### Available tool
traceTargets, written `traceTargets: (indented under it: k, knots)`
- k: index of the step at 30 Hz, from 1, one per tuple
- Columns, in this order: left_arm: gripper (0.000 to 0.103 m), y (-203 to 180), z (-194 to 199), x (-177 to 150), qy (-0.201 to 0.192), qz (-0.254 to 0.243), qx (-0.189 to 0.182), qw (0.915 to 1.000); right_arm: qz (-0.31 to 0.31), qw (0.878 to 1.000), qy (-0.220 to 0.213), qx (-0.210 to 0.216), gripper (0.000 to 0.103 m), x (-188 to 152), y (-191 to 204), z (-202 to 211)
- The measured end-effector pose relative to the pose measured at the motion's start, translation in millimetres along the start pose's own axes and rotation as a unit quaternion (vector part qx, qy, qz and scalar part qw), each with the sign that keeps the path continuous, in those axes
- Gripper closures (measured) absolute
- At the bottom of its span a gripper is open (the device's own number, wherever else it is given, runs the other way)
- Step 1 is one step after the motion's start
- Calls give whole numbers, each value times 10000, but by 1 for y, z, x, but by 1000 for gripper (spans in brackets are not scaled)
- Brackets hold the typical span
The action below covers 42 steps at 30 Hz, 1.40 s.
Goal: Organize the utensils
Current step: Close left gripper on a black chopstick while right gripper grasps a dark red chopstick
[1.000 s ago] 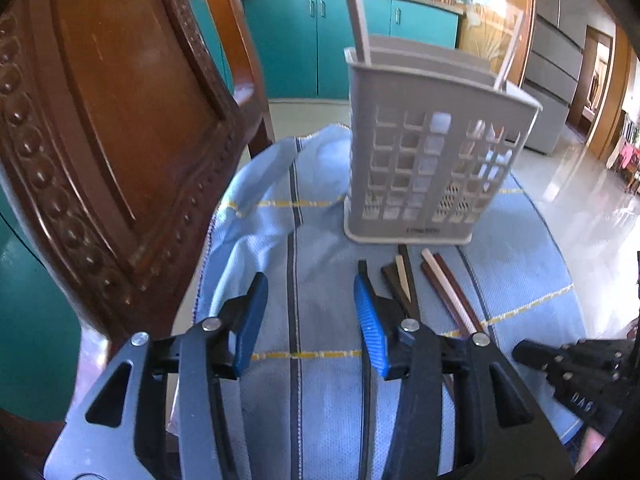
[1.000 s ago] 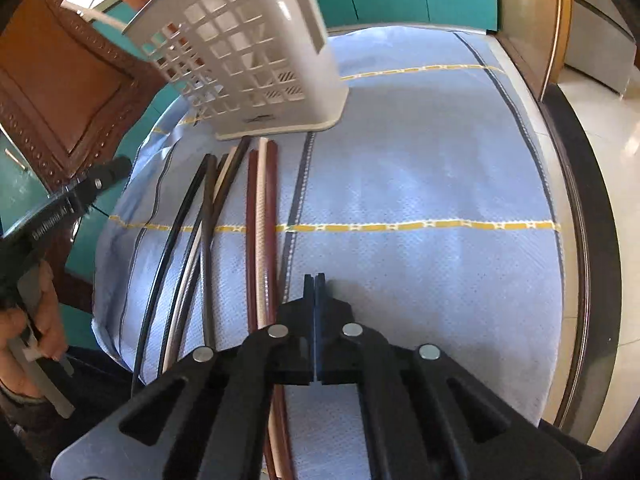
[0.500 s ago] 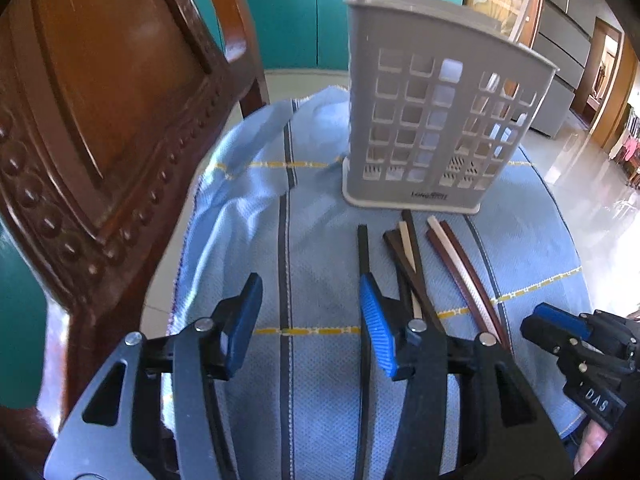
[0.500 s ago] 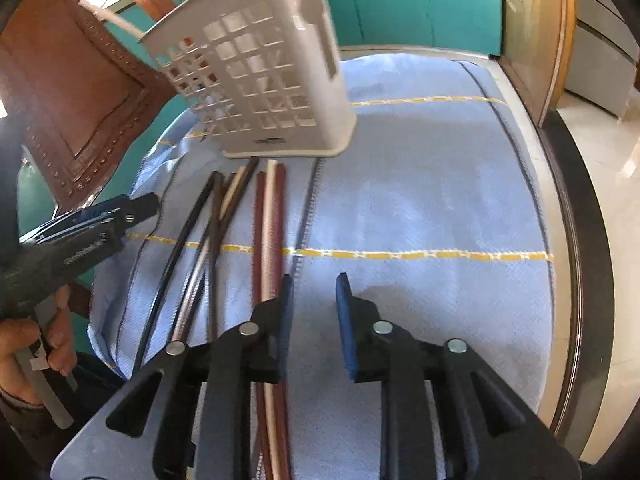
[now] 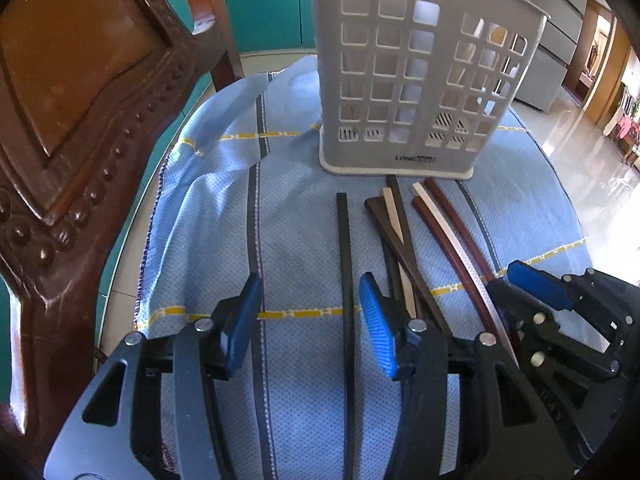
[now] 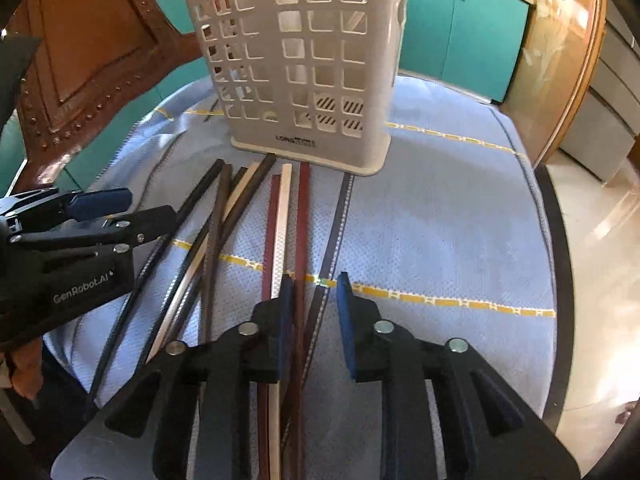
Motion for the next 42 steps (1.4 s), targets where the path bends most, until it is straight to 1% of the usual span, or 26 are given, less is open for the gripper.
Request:
traceTargets:
  k: [1,3,6,7,9,11,12,13,15,18,21,22,23,24,26,28,31,32,34,35,36,38,39,42]
  knots:
    - [52,1,0,0,4,1,-1,10000,-132,9999,32,60,97,0,-3,0]
    - [52,3,0,-1,6,21,2,10000,-805,9961,175,330,97,-4,-20,5]
    - [52,7,-5,-2,21,62,21,10000,-1576,9855,317,533,97,-14,-46,13]
    - [52,8,-6,-2,30,75,17,10000,-1675,9839,287,546,97,-15,-51,15]
    - [52,12,-9,-2,48,101,-6,9999,-1871,9796,91,724,96,-13,-62,18]
    - [52,13,-12,-1,53,105,-25,9999,-1791,9811,1,735,93,-8,-63,20]
    - [52,12,-13,1,41,108,-47,9999,-1648,9846,-92,584,88,-5,-64,23]
    - [51,10,-12,2,24,110,-70,9999,-1503,9877,-173,399,85,-2,-64,25]
    - [50,6,-13,4,0,77,-84,9999,-1224,9921,-219,159,79,3,-59,24]
    - [50,-1,-19,5,48,-2,17,10000,-878,9960,-148,20,75,14,-50,10]
    - [49,-4,-23,4,88,41,97,9999,-657,9976,-77,-216,75,19,-46,-6]
    - [49,-5,-23,4,95,51,98,9999,-579,9977,-146,-321,75,21,-45,-9]
    - [49,-5,-23,4,96,58,99,9999,-459,9975,-159,-512,82,22,-45,-10]
    - [49,-5,-24,4,94,56,103,9999,-442,9972,-153,-589,96,22,-45,-11]
    - [49,-7,-23,3,83,44,111,9999,-555,9974,-65,-463,96,19,-47,-12]
    - [49,-6,-24,4,89,42,112,9999,-635,9977,104,-236,96,12,-49,-7]
    - [49,2,-23,3,113,67,119,9998,-623,9977,268,-14,96,0,-50,0]
    - [49,5,-23,2,123,80,125,9998,-565,9979,304,73,96,-4,-50,2]
    - [49,8,-23,2,129,89,118,9998,-494,9984,226,140,96,-7,-47,7]
    - [48,9,-23,2,132,87,115,9998,-455,9988,168,94,94,-6,-47,9]
    - [48,9,-23,2,134,79,123,9998,-377,9993,45,-72,88,-3,-49,12]
    - [48,9,-23,3,129,67,140,9998,-286,9992,-63,-284,78,0,-44,12]
    - [48,8,-23,4,124,64,148,9998,-265,9989,-78,-366,76,1,-45,11]
    - [46,6,-24,6,100,47,191,9998,-289,9990,-7,-327,74,4,-42,6]
Point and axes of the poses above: each gripper's, at about its wrist camera, not at the fingertips, and z roughly against the way its jaws point, y to its left, x to its top, the point moved 7 cm from there along -z, roughly the way its jaws point, and after that the axes turned 5 degrees about x, right-handed, at the moved point
